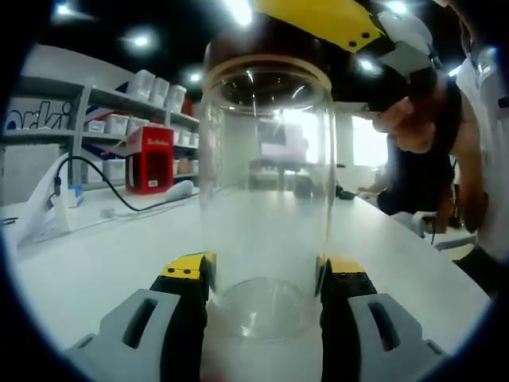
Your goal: Clamp the coffee can twist off the lid put the lid on the table pick up the lid cover the can tighten the lid
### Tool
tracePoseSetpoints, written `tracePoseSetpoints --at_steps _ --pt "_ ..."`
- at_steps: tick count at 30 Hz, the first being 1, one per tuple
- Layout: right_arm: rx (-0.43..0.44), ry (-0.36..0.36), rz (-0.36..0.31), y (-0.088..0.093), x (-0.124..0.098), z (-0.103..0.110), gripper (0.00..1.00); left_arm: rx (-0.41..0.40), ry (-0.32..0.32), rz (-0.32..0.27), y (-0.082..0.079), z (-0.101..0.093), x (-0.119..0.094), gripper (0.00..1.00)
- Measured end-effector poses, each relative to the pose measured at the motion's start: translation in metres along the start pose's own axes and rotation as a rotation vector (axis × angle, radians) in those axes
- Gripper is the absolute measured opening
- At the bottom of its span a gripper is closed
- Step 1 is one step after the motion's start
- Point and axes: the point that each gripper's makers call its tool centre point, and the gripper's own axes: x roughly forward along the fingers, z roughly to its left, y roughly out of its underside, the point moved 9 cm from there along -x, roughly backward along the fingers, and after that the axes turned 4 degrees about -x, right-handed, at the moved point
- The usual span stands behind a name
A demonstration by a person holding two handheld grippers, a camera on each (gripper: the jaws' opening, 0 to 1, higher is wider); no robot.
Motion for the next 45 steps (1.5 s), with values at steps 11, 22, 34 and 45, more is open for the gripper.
tracePoseSetpoints --at_steps 11,22,34,45 --pt "-0.006 0.100 -0.036 0.004 0.001 0.007 0.52 0.000 0.001 0.000 0.000 0.000 0.000 0.47" --pt "-0.015 0.135 -0.032 0.006 0.004 0.011 0.54 0.000 0.000 0.001 0.000 -0.001 0.000 0.47" --pt "-0.037 0.167 -0.024 0.006 0.006 0.014 0.54 0.000 0.001 0.001 0.000 -0.002 0.000 0.47" --pt "-0.036 0.133 -0.036 0.006 0.007 0.011 0.54 0.002 0.000 0.002 -0.001 -0.002 0.000 0.47"
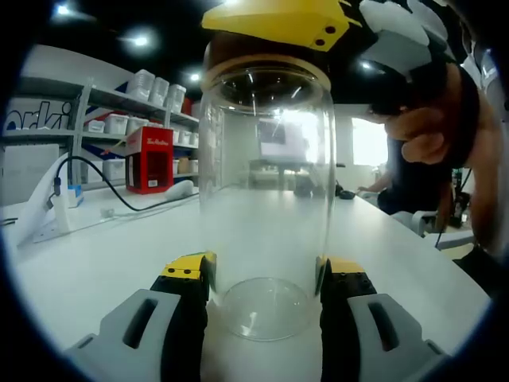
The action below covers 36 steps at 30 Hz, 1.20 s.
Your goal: Clamp the coffee can twist off the lid put the lid on the table pick up the lid cover the can tighten the lid
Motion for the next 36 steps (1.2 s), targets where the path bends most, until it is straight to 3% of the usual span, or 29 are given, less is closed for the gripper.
tracePoseSetpoints --at_steps 16,36 --pt "-0.011 -0.101 -0.001 0.001 0.001 -0.007 0.54 0.002 0.000 0.000 0.000 -0.001 0.000 0.47" --pt "-0.027 -0.368 -0.028 0.003 0.009 -0.024 0.53 0.004 0.000 0.000 0.000 0.001 -0.001 0.46"
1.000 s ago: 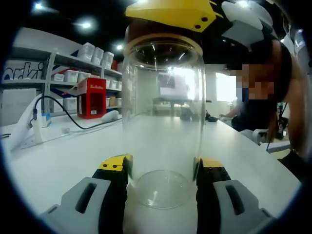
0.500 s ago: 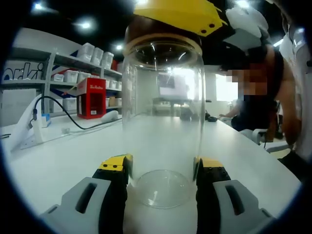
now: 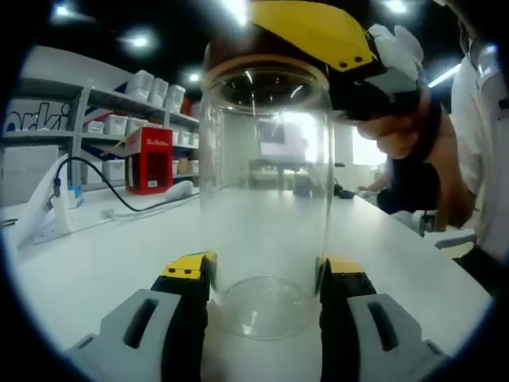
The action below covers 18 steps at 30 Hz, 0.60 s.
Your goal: Clamp the coffee can twist off the lid put the lid on the table pick up the lid cover the can tighten the lid
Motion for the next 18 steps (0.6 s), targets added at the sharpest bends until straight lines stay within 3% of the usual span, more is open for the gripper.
tracePoseSetpoints --at_steps 18 --pt "-0.002 -0.296 -0.004 0.001 0.006 -0.021 0.52 0.002 -0.002 0.001 0.000 0.000 0.000 0.46"
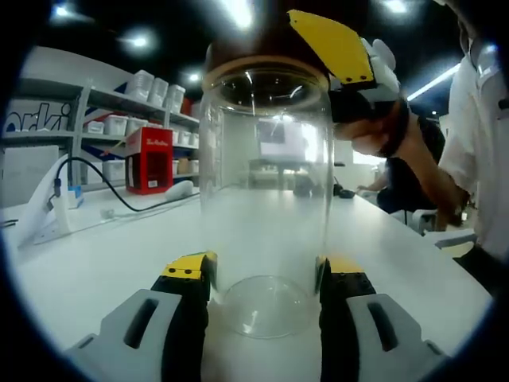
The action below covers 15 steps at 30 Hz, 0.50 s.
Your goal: Clamp the coffee can twist off the lid put the lid on the table pick up the lid cover the can tighten the lid
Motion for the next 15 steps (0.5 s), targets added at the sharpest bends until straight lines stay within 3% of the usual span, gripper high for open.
tracePoseSetpoints --at_steps 15 --pt "-0.007 -0.267 -0.052 0.003 0.005 -0.018 0.52 0.001 0.000 0.000 0.000 -0.001 0.000 0.46"
